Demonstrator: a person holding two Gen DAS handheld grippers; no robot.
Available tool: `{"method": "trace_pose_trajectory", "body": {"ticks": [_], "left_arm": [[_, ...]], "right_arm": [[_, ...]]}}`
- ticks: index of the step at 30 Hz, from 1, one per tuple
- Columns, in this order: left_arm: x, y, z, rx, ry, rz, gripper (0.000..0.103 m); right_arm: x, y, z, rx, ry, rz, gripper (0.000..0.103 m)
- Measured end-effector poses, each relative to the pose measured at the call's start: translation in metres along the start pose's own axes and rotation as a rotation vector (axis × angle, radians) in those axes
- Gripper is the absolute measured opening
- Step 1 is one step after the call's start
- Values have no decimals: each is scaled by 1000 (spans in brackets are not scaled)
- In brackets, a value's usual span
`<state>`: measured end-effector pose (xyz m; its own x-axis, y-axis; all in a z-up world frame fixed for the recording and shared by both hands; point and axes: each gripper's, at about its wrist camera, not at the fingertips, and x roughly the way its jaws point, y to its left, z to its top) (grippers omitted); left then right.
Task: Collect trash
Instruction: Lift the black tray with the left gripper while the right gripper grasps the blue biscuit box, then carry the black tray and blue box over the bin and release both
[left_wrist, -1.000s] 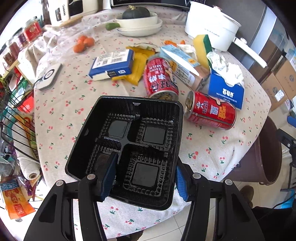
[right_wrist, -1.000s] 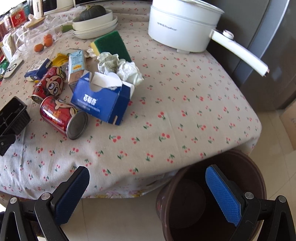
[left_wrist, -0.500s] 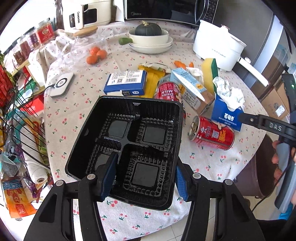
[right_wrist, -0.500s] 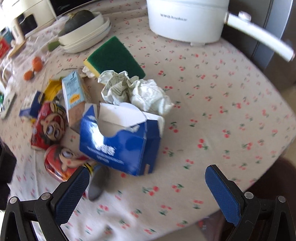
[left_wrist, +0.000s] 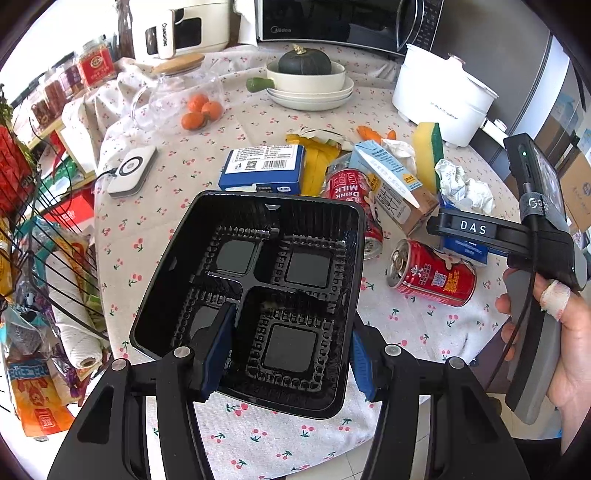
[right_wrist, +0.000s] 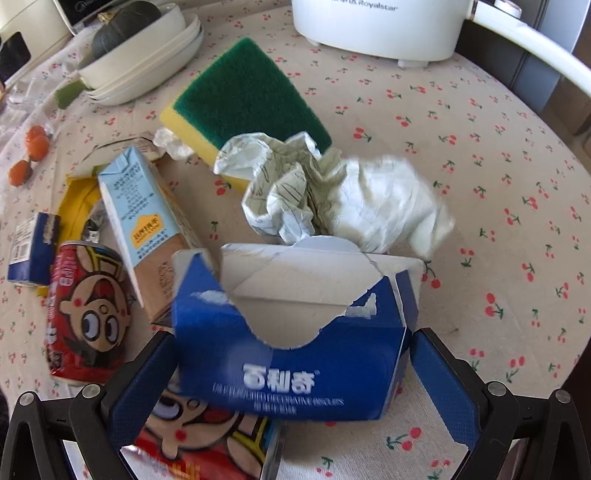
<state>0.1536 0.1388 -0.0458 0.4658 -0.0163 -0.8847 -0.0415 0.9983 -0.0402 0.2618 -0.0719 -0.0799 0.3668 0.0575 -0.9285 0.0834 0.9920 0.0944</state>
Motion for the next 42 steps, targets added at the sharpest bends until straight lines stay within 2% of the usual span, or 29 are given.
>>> {"method": "trace_pose_trajectory", "body": {"ticks": [2,5,16,24,31,36,42], "left_arm": [[1,1,-1,1,3,3,59],[1,2,-2,6,2,8,59],[-8,-14,-5,35,-20,-10,59],[-18,-42,-10,86,-37,-35,59],[-23,-84,-16,154,-37,-73,59],[-26,-124,-21,226,-44,-95,59],[-25,-180,-30,303,-32,-141,59]], "right_arm": [[3,-2,-2,19,4,8,102],[1,-9,-4,39,1,23,92],[-52,-50,-16,30,-44,95,92],[-87,-97,-41,32,-81,86,92],[-93,-146,-71,61,-39,96,92],[-104,-173,-86,53,-41,93,92],[-111,-216,-102,67,-45,40,92]]}}
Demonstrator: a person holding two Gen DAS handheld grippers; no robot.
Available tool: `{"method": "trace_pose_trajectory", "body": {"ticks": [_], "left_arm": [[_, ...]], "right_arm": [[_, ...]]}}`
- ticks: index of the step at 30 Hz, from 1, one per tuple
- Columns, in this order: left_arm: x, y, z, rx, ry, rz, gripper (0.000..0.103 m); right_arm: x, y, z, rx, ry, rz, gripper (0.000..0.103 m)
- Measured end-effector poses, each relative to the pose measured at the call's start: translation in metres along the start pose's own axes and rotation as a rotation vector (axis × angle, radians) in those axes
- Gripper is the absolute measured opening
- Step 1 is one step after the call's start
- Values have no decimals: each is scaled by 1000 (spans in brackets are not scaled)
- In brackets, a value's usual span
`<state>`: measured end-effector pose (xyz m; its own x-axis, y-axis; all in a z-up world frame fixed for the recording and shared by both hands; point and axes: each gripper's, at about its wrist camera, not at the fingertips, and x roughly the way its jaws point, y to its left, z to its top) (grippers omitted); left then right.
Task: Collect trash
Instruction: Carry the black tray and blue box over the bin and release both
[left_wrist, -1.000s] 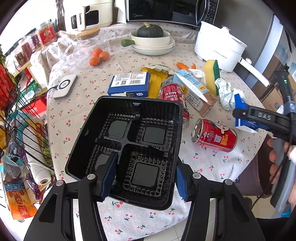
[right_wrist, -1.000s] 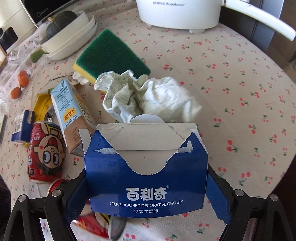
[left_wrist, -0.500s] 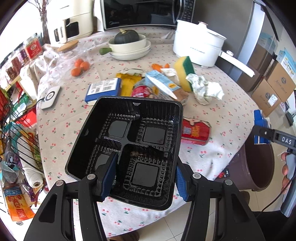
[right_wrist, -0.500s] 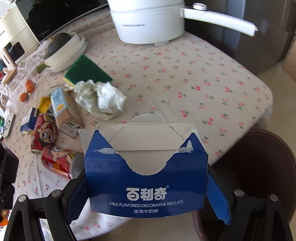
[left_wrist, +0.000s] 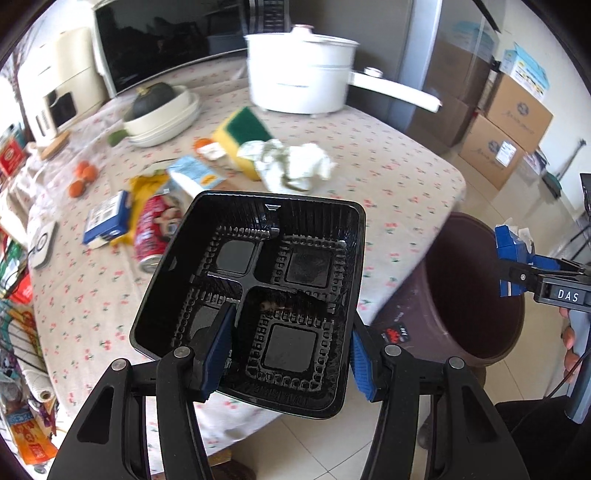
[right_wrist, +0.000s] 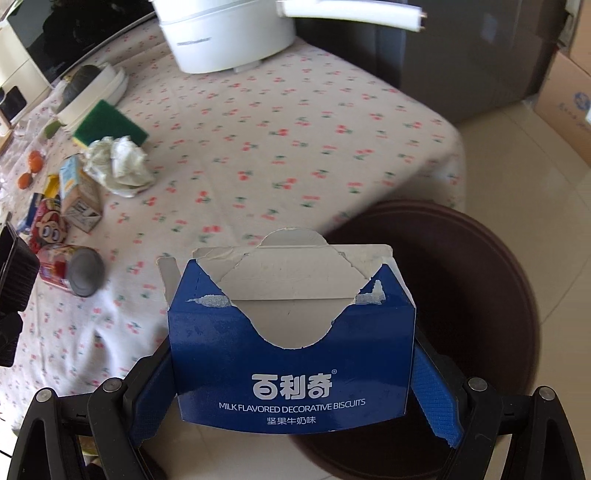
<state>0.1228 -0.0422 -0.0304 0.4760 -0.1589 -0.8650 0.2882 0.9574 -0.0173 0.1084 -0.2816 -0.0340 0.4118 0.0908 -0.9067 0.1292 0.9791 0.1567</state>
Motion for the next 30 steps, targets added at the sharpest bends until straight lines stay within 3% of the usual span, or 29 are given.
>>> {"method": "trace_pose_trajectory", "body": {"ticks": [10,22,27,30], "left_arm": [[22,-101,3,124,37,-105,59],[55,-188,-4,243,78,-186,60],[61,-208,-4,254,64,-199,65],[61,-208,-3,228,51,-209,79]], "right_arm": [[-9,-88,-28,77,20,-58,92],[-16,-154,-52,143,28,-101,92],[-17,-172,-57,158,35,-113,92],[-17,-178,-58,166,39,-114,92]]}}
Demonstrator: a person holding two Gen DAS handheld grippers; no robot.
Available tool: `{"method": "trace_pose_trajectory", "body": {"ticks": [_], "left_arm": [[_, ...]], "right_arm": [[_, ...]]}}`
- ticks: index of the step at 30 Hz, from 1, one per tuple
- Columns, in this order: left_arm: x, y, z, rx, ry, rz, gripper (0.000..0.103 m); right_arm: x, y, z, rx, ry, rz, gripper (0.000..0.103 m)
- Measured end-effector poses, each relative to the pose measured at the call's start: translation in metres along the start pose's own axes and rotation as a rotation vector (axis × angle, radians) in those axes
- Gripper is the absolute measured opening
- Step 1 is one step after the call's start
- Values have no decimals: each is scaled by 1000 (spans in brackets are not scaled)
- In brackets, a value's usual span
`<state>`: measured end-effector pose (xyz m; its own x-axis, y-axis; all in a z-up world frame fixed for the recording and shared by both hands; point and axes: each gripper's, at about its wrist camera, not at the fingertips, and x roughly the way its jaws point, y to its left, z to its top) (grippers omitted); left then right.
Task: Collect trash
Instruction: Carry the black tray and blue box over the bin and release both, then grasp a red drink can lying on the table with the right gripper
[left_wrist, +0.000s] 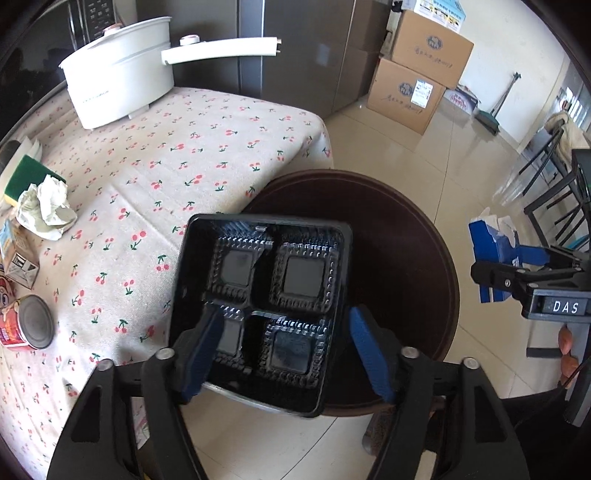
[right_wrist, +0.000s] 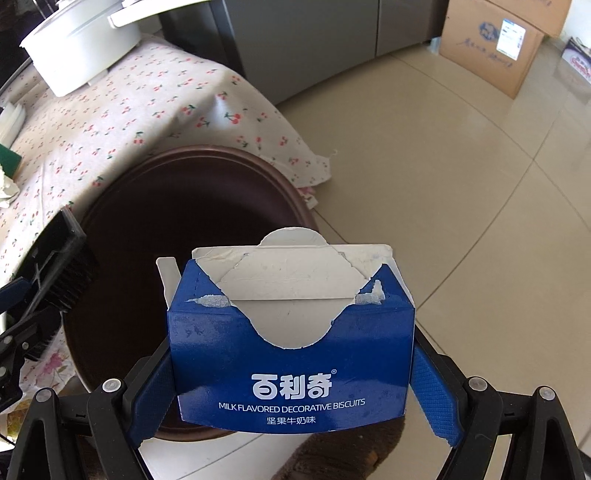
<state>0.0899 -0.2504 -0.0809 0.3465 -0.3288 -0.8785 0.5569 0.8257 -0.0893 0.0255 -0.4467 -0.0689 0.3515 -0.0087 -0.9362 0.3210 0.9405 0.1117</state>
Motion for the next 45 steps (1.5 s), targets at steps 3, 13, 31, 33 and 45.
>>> {"method": "trace_pose_trajectory", "body": {"ticks": [3,13,31,33,45], "left_arm": [[-4,5,0,-9,-8,5,81],[-29,54,-6,-97,-18,24,86],[-66,144,-39,-234,-2,157,86],[-71,154,-44,-249,-3,167,86],[-105,224,-78,-396,1,233,86]], "right_arm": [[0,-1,2,2,-1,2,92],[6,24,7,-55,10,1,92],[17,74,30,-131,22,-4,102],[17,80,31,-129,23,1,102],[15,131,36,-191,26,24,102]]}}
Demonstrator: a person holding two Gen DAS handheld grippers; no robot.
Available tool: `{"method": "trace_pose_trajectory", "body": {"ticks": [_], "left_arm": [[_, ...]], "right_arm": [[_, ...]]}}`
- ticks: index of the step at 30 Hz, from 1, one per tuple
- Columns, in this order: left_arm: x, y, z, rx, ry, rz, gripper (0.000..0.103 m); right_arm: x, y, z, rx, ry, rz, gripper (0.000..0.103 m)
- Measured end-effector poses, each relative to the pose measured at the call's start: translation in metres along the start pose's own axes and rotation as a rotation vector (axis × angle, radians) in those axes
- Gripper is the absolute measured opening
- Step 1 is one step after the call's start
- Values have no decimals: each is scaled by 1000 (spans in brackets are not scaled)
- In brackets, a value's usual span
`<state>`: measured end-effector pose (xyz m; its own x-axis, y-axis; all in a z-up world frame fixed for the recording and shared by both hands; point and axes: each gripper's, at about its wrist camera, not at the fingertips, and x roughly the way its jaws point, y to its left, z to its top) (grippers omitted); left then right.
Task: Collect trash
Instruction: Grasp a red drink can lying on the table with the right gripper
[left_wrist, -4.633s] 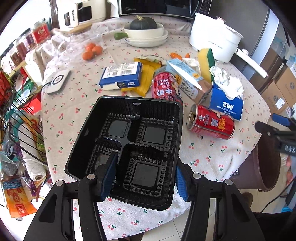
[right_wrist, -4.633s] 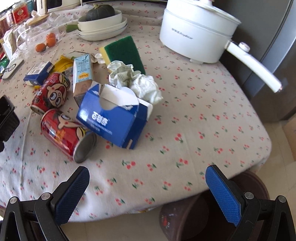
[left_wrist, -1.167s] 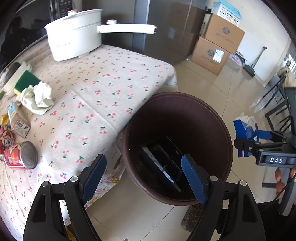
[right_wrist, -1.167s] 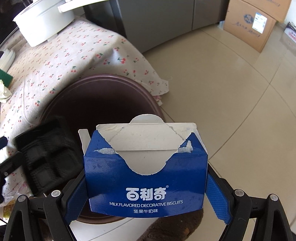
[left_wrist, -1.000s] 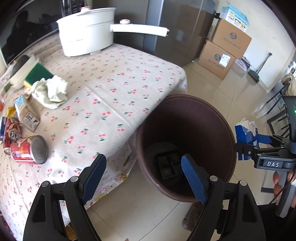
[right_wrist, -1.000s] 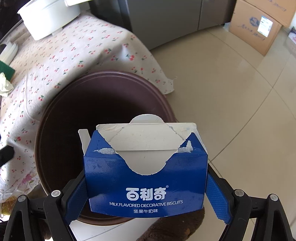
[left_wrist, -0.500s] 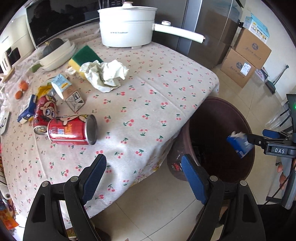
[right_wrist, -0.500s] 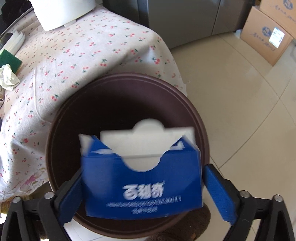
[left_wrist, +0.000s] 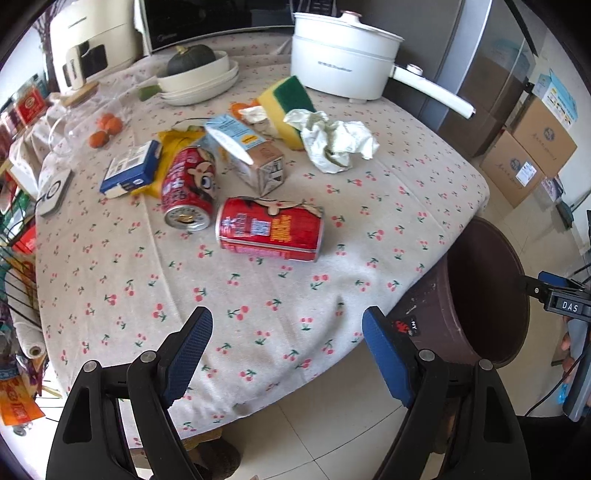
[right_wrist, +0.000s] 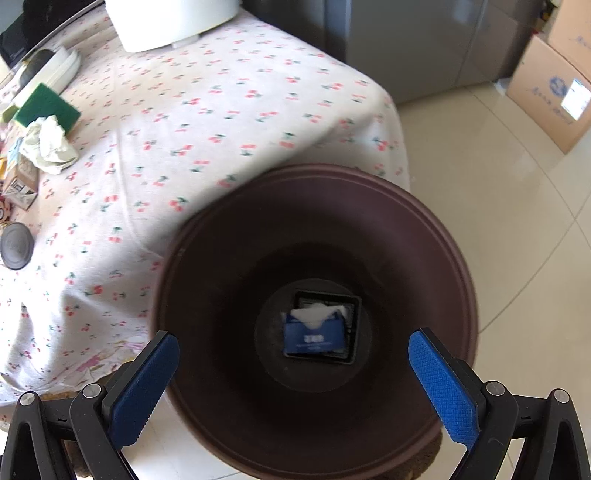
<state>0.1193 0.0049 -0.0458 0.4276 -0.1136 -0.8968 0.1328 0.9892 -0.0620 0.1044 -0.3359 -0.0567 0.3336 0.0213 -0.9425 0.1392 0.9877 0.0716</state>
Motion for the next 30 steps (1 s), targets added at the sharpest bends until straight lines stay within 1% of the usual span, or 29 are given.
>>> {"method": "trace_pose_trajectory", "body": {"ticks": [5,13,20,26,30], "left_arm": [[-2,38,-3,-75,6,31,86],[-7,96,-12,-191,15,73,86],[-6,140,-25,-237,13,134,86],[-10,168,-28,-280,2,138,86],[-13,180,-29,-283,-12,164,86]], "right_arm": [[-1,33,9,-42,-11,23,102],[3,102,20,-117,-18,63,102],[9,174,28,-154,-32,138,102],[20,238,27,-178,-38,182,102],[29,272,29,-179,-50,190,102]]}}
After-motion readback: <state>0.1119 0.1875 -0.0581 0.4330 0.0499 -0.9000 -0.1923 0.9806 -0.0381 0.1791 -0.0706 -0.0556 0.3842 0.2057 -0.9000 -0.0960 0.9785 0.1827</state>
